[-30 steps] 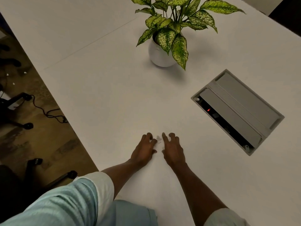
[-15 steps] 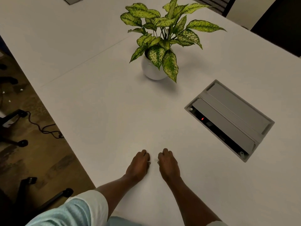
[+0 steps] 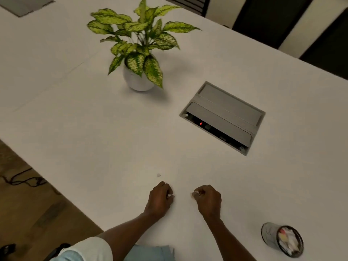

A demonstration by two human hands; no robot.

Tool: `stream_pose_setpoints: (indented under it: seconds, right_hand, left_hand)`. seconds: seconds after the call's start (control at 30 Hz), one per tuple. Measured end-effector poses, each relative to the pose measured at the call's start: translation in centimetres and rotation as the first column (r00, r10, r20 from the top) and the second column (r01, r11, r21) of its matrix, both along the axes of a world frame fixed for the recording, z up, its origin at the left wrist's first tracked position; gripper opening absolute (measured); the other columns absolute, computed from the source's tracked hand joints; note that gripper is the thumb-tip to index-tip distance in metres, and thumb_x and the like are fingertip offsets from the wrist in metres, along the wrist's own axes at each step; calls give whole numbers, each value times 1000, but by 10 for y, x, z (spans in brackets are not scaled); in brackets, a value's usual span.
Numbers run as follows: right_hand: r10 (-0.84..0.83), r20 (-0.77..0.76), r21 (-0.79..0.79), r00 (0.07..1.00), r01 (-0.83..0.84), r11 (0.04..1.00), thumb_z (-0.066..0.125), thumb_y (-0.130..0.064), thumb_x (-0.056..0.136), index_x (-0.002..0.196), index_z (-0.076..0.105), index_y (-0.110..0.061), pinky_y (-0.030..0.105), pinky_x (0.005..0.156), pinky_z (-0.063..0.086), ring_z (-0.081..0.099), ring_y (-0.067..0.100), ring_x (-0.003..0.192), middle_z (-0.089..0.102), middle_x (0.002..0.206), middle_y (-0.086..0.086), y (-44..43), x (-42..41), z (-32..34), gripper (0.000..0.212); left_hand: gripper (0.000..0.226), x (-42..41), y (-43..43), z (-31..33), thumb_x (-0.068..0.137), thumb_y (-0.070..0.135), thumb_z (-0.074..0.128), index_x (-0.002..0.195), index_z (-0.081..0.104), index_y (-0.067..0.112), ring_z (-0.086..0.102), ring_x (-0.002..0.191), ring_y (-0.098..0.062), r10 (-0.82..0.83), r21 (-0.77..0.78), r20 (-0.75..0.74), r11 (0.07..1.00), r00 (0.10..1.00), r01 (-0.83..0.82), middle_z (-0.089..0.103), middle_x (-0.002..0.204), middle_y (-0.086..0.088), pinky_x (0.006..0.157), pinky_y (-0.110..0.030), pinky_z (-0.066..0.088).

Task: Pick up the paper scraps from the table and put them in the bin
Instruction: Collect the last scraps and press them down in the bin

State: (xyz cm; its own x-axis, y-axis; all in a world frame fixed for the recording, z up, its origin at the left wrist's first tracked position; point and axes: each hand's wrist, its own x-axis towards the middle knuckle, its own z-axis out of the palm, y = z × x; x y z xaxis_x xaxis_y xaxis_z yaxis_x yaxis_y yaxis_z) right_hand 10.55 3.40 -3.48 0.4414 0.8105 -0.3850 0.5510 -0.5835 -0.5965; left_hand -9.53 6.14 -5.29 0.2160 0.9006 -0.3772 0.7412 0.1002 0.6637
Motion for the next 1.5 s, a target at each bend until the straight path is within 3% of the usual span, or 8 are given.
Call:
stream_pose_setpoints:
  seconds: [0.07,0.23,0.37,0.57,0.7,0.93,1.2,1.5]
  right_hand:
    - [-90,-20,21,996,91,996,89,-16,74,75,74,-21,35,76,58,68,8,73,71,79,-10,-22,14,9,15]
    - [-266,-49,107,963,270,957,90,-12,72,71,72,-23,32,71,61,69,2,69,72,75,-14,-80,40,29,22]
    - [-391,-34,168,920,391,905,88,-10,74,67,64,-36,28,69,59,69,-1,68,70,72,-19,-117,60,47,36]
    - [-563,-35,253,826,552,794,87,-12,77,78,74,-19,27,68,59,69,6,70,74,79,-7,-161,99,66,15]
    - [-651,-21,287,759,629,723,87,-12,77,81,76,-18,9,61,49,69,3,66,75,76,-6,-185,126,75,13]
    - [-728,12,288,686,695,659,88,-14,76,85,76,-10,33,71,60,73,21,76,77,84,6,-209,171,80,15]
    - [-626,170,267,761,576,773,77,-6,82,90,74,-13,37,71,58,68,26,79,71,89,8,-206,201,77,11]
    - [-519,207,190,829,487,853,72,-7,87,112,69,-11,26,75,45,66,27,94,67,107,10,-199,215,69,26]
  left_hand:
    - [17,24,-3,7,85,13,74,80,60,20,51,69,-3,-7,5,40,1000,999,7,53,81,13,63,-13,34]
    - [12,88,-16,31,86,12,80,84,68,13,66,71,-17,-97,33,162,995,982,93,65,84,3,71,-38,58]
    - [13,140,-32,48,88,13,80,85,68,13,70,72,-20,-224,57,237,975,946,216,68,85,-1,71,-44,60]
    - [14,211,-69,72,88,14,83,86,69,13,72,71,-20,-371,92,313,928,874,361,70,85,-1,71,-46,61]
    - [14,250,-90,85,86,13,83,84,69,12,71,72,-20,-449,125,321,893,834,432,71,84,-2,71,-45,60]
    - [14,301,-109,91,83,15,83,85,69,12,71,75,-22,-549,149,271,835,791,529,71,88,-3,73,-43,60]
    - [8,340,-106,86,84,12,76,86,70,16,61,78,-17,-673,207,131,737,728,643,67,91,0,70,-31,50]
    - [7,342,-86,87,97,22,59,99,66,23,66,86,-19,-776,237,17,615,630,752,70,103,6,74,-41,57]
